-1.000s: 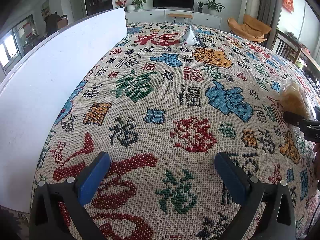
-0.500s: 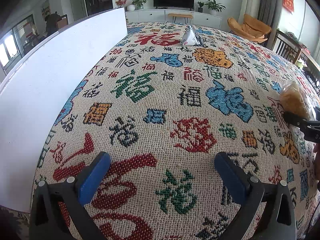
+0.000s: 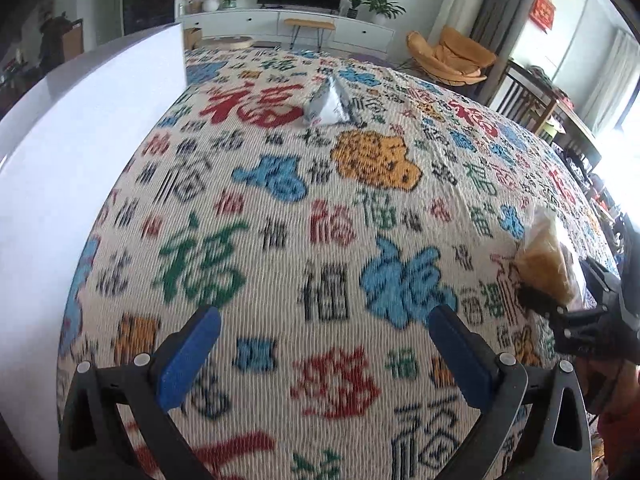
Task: Organize snacks
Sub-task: 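Grasp the foil triangular pack with the left tool while the right tool holds the bread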
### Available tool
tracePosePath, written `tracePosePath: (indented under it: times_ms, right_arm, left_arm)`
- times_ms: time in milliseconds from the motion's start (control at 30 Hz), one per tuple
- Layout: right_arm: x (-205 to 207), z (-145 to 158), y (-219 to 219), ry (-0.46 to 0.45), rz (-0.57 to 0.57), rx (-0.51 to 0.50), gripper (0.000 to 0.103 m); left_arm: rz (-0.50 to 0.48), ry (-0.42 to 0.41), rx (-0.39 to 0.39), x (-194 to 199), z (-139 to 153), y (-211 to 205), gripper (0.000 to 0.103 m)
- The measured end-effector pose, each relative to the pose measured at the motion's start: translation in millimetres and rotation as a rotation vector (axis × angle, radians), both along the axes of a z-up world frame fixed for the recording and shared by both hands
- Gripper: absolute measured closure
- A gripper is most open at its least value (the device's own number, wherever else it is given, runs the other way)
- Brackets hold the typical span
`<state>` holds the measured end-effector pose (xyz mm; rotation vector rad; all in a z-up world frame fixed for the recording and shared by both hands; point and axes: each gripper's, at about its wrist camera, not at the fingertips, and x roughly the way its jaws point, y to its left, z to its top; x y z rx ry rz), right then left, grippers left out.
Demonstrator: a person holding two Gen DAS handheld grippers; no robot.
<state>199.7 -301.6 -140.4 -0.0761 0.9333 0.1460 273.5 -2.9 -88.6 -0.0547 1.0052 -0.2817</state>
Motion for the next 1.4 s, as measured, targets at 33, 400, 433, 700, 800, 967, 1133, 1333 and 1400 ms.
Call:
tracePosePath:
  times_ms: [33,400,433,700,800,967,1133,1333,1400]
  right_arm:
    - [0,0,0,0.000,0.000,0.000,0.006]
    - [-1,-1,3,0.000,0.002,-0.001,0.006]
    - [-1,-1,3,0.000,0.001,-0.002,0.006]
    - [-1,-1,1,0.000,0.001,-0.001,0.006]
    - [0,-1,1,0.000,0.001,-0.001,0.006]
    - [0,-1,1,0.000,0.001,-0.001,0.006]
    - [0,-1,1,0.000,0.001,-0.002,0.006]
    - [0,0,1,-0.001,-0.002,-0.006,0.006]
    - [0,0,1,-0.001,-0.003,-0.006,0.006]
  left_arm:
    - [-0.014,-0.008,0.009,17,3,-4,0.000]
    - [0.032,0.016,-0.007,172,-14,-33,0.001]
    - [0.048,0.016,0.008,180,-19,-35,0.001]
    - [0.007,-0.093,0.133,205,-22,-55,0.066]
    - [0.010,-0.064,0.056,184,-19,-36,0.070]
    - [0.015,0.012,-0.020,100,-9,4,0.070]
    - [0.002,0.005,-0.050,-8,9,18,0.069]
    - [0.000,-0.012,0.139,-69,-14,0,0.029]
    - [0.008,-0.022,0.185,-72,-21,-5,0.019]
